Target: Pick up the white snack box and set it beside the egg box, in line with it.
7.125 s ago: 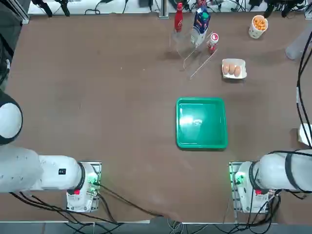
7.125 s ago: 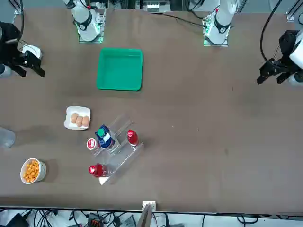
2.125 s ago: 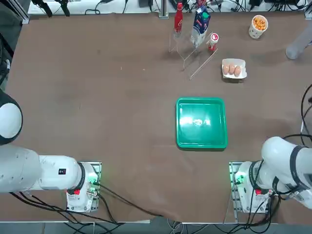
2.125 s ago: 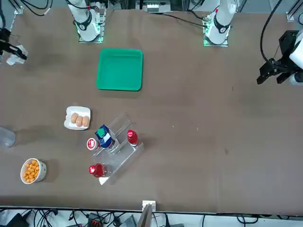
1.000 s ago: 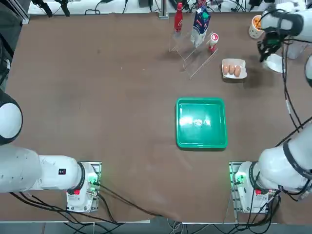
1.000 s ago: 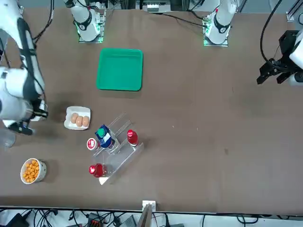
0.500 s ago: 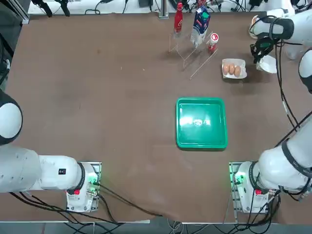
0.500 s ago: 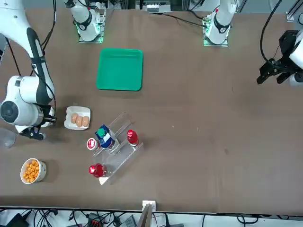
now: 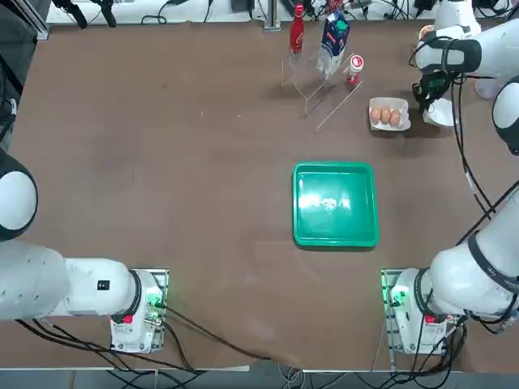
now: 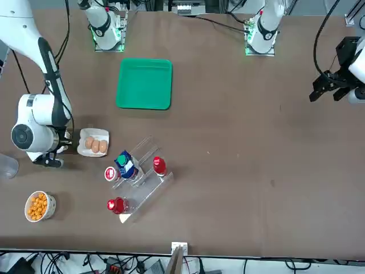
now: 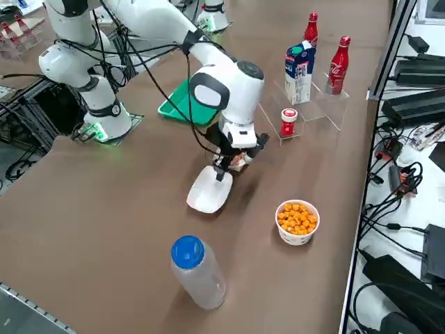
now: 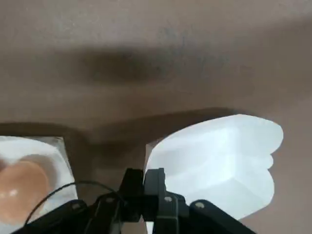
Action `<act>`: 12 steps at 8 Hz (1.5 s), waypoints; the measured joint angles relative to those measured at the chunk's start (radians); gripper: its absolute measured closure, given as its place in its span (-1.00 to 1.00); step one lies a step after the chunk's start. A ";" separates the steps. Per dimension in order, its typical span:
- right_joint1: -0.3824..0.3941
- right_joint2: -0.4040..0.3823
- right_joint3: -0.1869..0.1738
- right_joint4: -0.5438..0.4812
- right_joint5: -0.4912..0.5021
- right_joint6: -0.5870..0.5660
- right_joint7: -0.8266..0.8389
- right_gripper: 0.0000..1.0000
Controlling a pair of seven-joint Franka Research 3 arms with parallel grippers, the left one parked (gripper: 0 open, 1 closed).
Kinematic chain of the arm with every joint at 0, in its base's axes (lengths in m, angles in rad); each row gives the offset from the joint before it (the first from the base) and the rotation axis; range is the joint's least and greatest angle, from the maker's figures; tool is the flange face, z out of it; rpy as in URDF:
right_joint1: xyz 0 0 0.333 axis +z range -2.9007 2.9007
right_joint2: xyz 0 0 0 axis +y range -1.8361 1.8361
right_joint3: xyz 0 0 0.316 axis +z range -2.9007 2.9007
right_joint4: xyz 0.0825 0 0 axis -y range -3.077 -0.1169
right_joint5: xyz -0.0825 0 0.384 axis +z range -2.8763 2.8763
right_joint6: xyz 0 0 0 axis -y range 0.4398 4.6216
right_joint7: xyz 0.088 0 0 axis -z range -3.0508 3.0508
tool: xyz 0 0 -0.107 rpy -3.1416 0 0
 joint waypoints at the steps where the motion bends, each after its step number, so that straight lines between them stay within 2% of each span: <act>1: -0.001 0.001 -0.001 -0.027 0.000 0.020 -0.001 0.96; 3: -0.006 0.001 -0.003 -0.047 -0.001 0.034 -0.006 0.94; 6: -0.009 -0.003 -0.003 -0.044 -0.002 0.036 -0.022 -0.07; 8: -0.007 -0.037 -0.001 -0.015 -0.002 -0.004 -0.027 -0.85; 9: -0.006 -0.071 0.009 0.020 -0.001 -0.075 -0.030 -1.00; 10: -0.004 -0.114 0.032 0.068 0.032 -0.160 -0.030 -1.00; 12: 0.002 -0.182 0.050 0.190 0.181 -0.348 -0.031 -1.00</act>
